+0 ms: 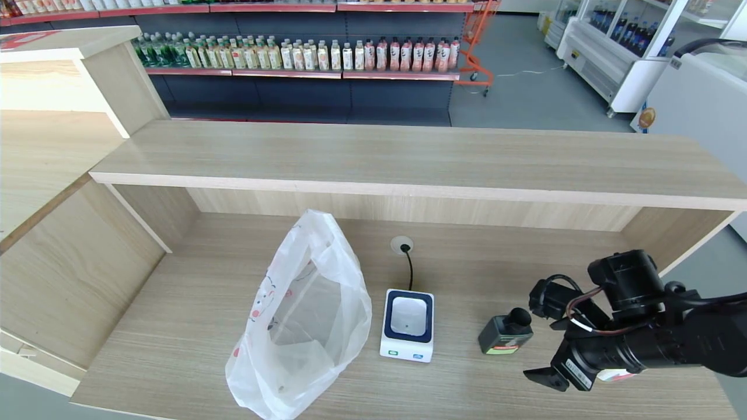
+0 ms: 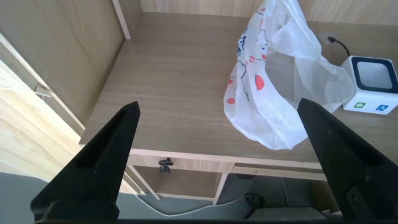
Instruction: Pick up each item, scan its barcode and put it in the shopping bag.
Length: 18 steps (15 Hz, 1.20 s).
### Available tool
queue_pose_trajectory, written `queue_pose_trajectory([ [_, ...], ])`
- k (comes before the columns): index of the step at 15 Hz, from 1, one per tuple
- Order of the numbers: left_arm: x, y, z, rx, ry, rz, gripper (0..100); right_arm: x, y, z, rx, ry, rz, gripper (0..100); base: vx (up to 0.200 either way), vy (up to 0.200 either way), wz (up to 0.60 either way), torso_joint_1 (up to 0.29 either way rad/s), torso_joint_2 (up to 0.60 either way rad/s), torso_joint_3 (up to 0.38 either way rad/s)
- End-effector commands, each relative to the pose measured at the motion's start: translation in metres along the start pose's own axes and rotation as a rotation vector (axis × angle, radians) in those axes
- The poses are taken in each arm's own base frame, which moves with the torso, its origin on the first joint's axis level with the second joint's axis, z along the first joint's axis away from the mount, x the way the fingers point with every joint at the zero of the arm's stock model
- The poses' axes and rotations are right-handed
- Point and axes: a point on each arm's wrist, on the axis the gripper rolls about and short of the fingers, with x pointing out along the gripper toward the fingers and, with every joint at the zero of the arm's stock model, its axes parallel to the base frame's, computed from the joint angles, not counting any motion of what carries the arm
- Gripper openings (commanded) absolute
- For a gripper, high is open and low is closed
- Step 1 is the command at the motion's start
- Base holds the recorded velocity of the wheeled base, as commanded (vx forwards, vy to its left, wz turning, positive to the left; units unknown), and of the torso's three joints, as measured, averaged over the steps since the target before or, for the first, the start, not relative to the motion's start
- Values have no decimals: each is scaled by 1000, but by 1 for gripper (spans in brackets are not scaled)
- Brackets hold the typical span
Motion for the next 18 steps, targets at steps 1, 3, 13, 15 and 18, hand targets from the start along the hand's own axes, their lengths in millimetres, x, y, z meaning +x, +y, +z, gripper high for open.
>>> queue_pose_trajectory([
  [1, 0, 0, 0, 0, 0, 0, 100, 8, -2, 2, -4, 5, 11, 100, 0, 0, 0, 0, 0, 0],
  [3, 0, 0, 0, 0, 0, 0, 100, 12, 0, 7, -14, -26, 22, 100, 0, 0, 0, 0, 0, 0],
  [13, 0, 0, 0, 0, 0, 0, 100, 52, 7, 33, -89, -150, 56, 100, 0, 0, 0, 0, 0, 0],
  [15, 0, 0, 0, 0, 0, 0, 100, 55, 8, 35, -94, -150, 62, 100, 0, 0, 0, 0, 0, 0],
  [18, 0, 0, 0, 0, 0, 0, 100, 59, 11, 42, -99, -174, 84, 100, 0, 0, 0, 0, 0, 0],
])
